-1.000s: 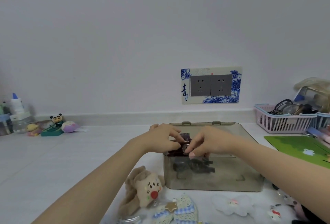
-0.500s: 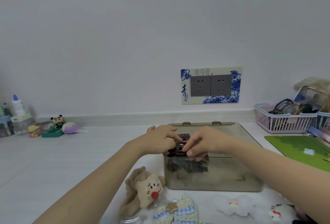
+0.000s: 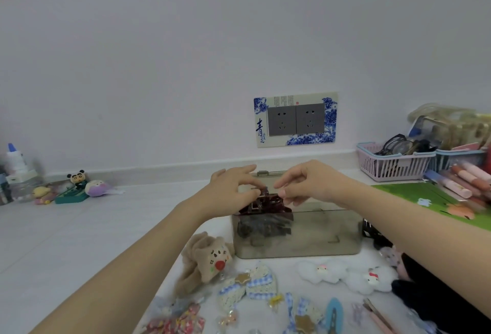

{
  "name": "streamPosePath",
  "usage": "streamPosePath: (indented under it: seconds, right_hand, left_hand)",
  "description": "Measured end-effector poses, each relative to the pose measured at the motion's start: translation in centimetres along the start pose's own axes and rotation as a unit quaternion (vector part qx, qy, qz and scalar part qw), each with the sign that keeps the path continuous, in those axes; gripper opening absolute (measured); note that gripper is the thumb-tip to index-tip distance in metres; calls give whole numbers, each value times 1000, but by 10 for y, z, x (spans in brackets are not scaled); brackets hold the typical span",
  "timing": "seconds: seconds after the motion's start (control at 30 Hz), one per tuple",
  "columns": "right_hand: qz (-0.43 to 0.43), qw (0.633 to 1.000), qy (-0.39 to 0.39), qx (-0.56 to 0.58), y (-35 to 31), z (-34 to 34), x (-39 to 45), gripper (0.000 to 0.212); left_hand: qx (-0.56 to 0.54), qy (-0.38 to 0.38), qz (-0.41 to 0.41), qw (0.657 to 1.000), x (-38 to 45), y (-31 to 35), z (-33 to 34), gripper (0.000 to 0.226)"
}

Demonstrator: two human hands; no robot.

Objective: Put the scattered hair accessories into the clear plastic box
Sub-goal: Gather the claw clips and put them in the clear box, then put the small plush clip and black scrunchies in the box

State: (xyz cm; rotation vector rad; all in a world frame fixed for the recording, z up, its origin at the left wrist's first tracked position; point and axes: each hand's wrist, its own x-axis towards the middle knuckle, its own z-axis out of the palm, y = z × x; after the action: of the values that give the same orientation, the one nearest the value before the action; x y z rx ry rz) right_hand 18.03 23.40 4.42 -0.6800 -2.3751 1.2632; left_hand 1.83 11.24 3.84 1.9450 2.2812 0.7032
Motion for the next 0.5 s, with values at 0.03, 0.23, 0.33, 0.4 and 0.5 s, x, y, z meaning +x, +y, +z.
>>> streamPosePath:
  seconds: [0.03,0.23,0.33,0.4,0.5]
  right_hand:
    - [-7,1000,12,-1,-2,-2,-8,15]
    - [-38,998,47,9,-11,-11,-54,17]
    - [-40,998,55,9,-10,-12,-78,17]
    - [-40,997,57,11,-8,-9,-95,17]
    - [-35,998,55,26,-1,-3,-113,15]
  left_hand:
    - [-3,16,4,1000,-4,5,-2,27]
    - [-34,68,12,997,-36,31,-8,26]
    - [-30,74,-31,996,-54,37,-6,28]
    - [9,41,-104,994,-68,33,-1,35]
    - [50,-51,-198,978,-82,15,10,57]
